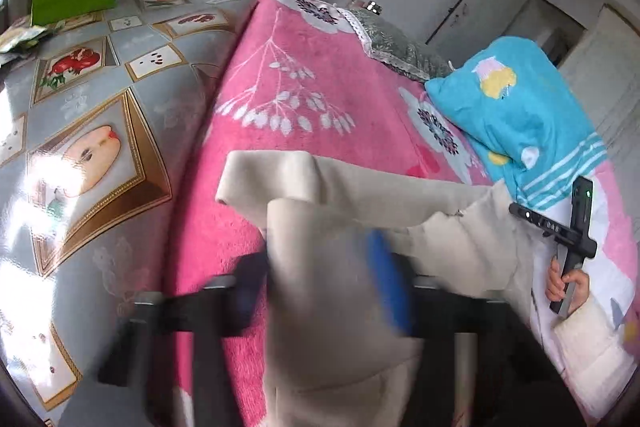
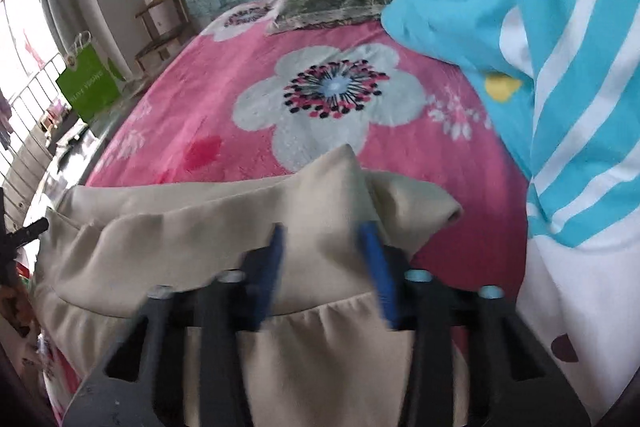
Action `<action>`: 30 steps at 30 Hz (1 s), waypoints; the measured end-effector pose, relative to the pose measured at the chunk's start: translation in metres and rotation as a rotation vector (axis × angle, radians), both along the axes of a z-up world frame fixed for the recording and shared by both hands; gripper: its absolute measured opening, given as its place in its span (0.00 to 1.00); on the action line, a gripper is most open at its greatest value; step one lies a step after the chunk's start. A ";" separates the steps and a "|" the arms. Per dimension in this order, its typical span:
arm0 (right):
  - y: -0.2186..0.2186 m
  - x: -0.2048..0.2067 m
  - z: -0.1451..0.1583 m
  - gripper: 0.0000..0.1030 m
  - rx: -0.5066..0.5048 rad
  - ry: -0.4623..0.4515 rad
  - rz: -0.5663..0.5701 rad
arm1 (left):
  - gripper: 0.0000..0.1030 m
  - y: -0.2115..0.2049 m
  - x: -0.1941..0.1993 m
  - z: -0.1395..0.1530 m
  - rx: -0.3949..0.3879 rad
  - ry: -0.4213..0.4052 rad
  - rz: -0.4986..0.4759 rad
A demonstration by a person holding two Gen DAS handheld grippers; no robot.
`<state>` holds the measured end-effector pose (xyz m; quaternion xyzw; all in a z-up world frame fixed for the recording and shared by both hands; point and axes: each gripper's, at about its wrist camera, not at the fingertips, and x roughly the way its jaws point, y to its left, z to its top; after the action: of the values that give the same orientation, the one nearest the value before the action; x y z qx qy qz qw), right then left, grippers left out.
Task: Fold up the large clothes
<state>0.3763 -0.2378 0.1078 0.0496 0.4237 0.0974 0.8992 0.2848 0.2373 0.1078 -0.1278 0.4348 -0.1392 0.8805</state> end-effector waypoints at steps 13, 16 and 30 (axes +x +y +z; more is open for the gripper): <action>-0.013 -0.036 0.052 0.01 -0.108 -0.230 -0.223 | 0.05 -0.033 -0.026 0.080 0.134 -0.286 -0.047; -0.016 0.003 0.031 0.01 -0.164 -0.154 -0.257 | 0.05 -0.032 0.008 0.072 0.176 -0.254 0.040; 0.031 -0.031 0.042 0.60 -0.412 -0.296 -0.197 | 0.53 -0.071 -0.012 0.047 0.413 -0.286 0.140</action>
<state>0.3454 -0.2071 0.1500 -0.1083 0.2914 -0.0727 0.9477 0.2730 0.1667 0.1544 0.0457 0.3153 -0.0028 0.9479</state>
